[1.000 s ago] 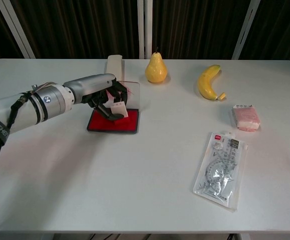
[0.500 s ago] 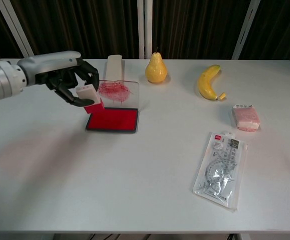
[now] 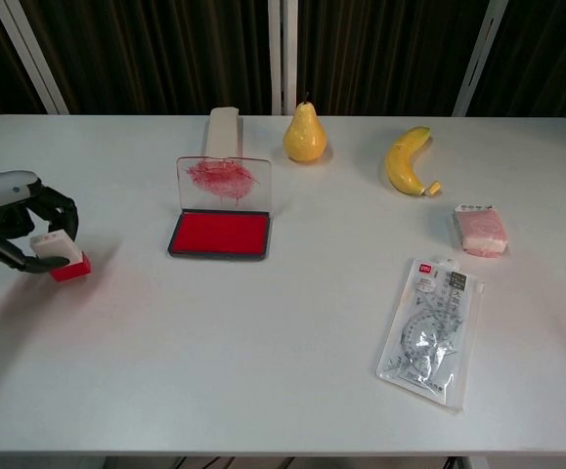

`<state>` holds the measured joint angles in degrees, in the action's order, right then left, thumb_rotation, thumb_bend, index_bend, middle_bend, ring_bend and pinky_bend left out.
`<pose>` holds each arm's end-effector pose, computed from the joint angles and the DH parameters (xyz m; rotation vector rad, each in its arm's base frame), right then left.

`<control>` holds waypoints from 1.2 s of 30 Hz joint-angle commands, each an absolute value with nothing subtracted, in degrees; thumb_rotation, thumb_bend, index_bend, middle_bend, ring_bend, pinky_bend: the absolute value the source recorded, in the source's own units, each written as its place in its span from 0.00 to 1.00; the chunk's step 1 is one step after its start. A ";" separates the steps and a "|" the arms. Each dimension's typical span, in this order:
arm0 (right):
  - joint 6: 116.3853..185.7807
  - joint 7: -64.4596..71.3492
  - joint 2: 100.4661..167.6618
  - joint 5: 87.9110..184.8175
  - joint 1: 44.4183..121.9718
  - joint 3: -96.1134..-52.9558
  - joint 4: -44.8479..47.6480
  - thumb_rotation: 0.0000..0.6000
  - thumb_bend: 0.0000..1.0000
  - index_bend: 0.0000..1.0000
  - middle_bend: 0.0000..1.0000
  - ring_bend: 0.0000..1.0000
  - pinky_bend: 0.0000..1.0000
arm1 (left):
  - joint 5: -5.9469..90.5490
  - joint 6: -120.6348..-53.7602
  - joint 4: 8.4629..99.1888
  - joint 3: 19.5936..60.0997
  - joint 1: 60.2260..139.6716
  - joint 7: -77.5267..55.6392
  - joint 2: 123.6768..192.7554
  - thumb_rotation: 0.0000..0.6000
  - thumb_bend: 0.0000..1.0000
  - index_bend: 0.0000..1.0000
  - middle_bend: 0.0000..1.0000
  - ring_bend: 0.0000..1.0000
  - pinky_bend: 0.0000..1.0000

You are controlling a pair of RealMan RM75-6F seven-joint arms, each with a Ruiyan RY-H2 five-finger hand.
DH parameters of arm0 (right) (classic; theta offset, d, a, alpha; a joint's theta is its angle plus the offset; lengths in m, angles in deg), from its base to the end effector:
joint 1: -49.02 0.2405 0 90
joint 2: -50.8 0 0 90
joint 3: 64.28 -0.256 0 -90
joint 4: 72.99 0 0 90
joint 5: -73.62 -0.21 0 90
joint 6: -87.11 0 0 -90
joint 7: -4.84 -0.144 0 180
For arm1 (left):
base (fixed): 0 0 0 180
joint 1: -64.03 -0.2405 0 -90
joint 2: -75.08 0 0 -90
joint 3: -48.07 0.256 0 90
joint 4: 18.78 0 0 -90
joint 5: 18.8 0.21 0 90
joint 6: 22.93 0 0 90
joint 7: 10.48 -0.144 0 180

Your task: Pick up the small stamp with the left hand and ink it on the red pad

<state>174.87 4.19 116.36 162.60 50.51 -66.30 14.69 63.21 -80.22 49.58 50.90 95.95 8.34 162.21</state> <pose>-0.3262 -0.1599 0.1598 1.3901 -0.8606 0.8750 -0.2751 0.2973 -0.0072 -1.8107 -1.2860 -0.9258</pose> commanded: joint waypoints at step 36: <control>175.35 4.26 116.44 162.00 50.18 -66.66 14.56 1.00 0.22 0.00 0.00 0.00 0.00 | 69.24 -83.70 49.29 51.12 94.13 9.73 161.74 1.00 0.35 0.34 0.41 0.98 1.00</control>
<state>175.35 4.26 116.45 162.01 50.19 -66.65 14.55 68.93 -83.06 48.64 51.24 94.31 10.01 162.24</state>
